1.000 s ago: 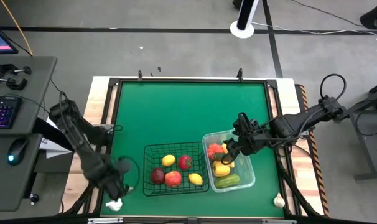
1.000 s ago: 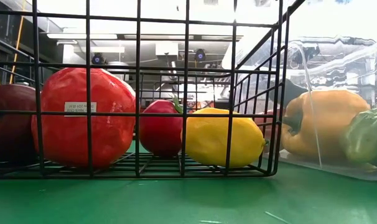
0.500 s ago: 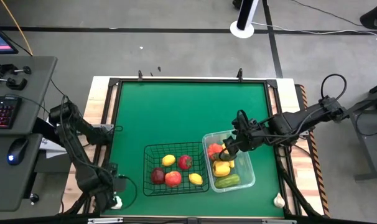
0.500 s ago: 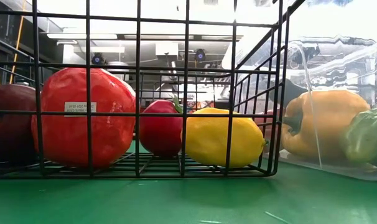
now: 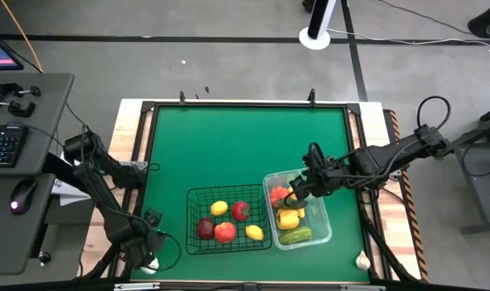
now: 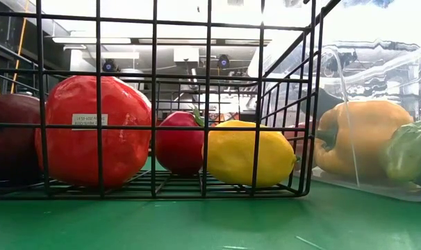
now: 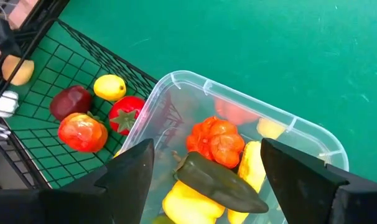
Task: Sort produce into baskets
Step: Put the lemon into the wire basket
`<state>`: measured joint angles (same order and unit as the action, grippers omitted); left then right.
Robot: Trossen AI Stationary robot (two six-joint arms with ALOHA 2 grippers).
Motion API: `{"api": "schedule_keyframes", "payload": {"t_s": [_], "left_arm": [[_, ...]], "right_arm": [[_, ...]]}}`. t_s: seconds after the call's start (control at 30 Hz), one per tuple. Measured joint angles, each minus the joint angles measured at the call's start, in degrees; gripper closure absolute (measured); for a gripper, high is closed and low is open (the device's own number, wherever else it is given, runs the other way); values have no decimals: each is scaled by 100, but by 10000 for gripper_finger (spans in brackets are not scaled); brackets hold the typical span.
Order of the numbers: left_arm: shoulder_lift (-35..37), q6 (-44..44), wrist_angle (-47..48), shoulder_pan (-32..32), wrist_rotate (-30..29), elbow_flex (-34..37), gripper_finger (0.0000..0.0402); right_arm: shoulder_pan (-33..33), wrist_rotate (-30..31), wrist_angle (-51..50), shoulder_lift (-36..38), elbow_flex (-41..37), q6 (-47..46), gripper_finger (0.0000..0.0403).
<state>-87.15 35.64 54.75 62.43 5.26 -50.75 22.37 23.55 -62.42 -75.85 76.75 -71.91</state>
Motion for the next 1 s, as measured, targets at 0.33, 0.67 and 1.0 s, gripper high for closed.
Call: {"api": "schedule_keyframes", "payload": {"t_s": [0.33, 0.67, 1.0], "left_arm": [[0, 49, -246, -232, 230, 244, 77], [585, 1318, -84, -497, 377, -98, 240], [2508, 3485, 1018, -677, -1550, -951, 240]], "right_arm": [[0, 2, 12, 0, 0, -19, 116], [0, 4, -45, 0, 0, 36, 116], [0, 7, -224, 2, 0, 297, 116]]}}
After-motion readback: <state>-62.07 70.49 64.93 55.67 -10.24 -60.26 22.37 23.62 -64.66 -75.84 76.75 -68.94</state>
